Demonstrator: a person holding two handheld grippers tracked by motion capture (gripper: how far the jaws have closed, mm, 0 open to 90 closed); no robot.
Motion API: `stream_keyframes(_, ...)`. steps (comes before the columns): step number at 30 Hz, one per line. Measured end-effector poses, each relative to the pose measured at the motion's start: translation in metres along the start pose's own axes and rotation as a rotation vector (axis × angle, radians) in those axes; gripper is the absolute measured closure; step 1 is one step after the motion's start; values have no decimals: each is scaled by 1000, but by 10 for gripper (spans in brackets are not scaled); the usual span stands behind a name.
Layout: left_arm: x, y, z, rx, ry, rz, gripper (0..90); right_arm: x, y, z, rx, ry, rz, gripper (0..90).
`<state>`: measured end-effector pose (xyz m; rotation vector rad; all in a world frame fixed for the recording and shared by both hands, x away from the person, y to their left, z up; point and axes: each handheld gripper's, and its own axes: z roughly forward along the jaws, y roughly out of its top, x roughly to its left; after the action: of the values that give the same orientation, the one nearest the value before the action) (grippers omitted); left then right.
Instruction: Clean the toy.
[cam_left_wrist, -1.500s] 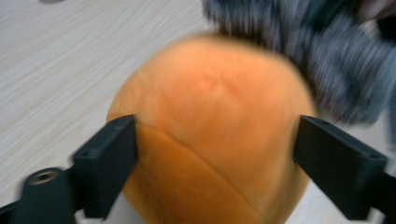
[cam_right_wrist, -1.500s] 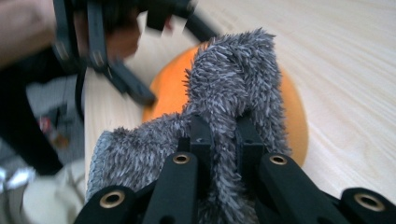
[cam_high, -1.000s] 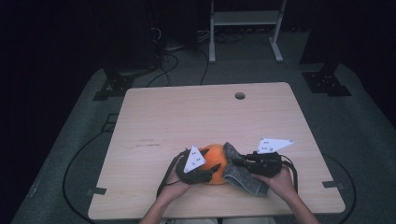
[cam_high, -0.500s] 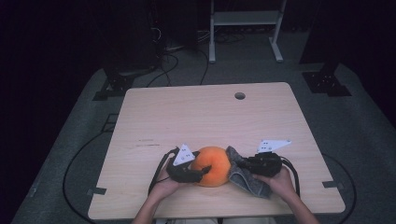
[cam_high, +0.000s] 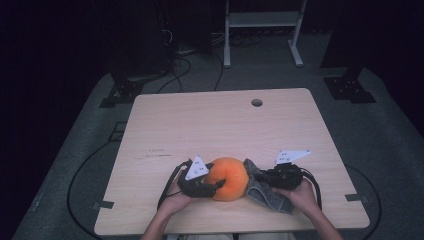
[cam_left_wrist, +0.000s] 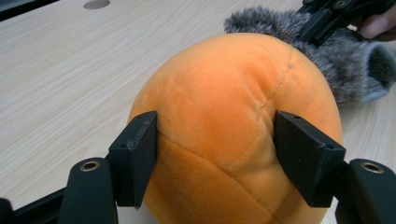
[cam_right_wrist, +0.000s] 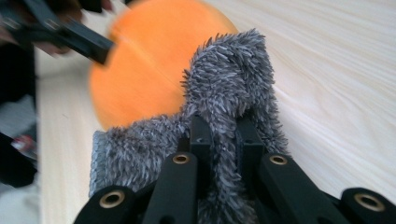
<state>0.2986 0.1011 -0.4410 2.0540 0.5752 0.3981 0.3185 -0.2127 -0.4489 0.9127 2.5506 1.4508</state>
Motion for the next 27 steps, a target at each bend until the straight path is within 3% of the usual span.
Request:
stream_keyframes(6,-5,2,1,11,6,38,323,17,16,-4,-127,111,-48,805)
stream_keyframes(9,-6,3,-1,3,-18,39,309,21,18,3,-96,92,-81,805)
stream_keyframes(10,-3,5,-3,-19,-50,18,273,20,16,3,-86,91,-79,806)
stream_keyframes(11,0,6,-4,-19,-56,8,214,20,14,3,-66,72,-98,806)
stream_keyframes(13,5,7,-2,23,-31,-24,113,21,11,2,-52,58,-109,806)
stream_keyframes(14,7,6,0,34,-56,-57,110,21,10,1,-50,64,-102,806)
stream_keyframes(15,6,4,3,36,-67,-58,143,21,9,0,-42,57,-100,806)
stream_keyframes(17,-1,5,4,26,-30,-18,260,20,11,-2,-47,55,-91,807)
stream_keyframes(19,-7,8,2,-16,28,30,364,21,15,-6,-72,34,-103,807)
stream_keyframes(20,-12,10,3,-55,71,42,377,22,17,-7,-82,24,-112,807)
stream_keyframes(22,-21,14,8,-86,136,94,385,29,26,-12,-106,-31,-162,807)
stream_keyframes(25,-30,16,14,-80,117,122,334,35,34,-13,-117,-20,-182,807)
stream_keyframes(27,-27,17,11,-77,78,91,252,37,32,-6,-95,-16,-188,807)
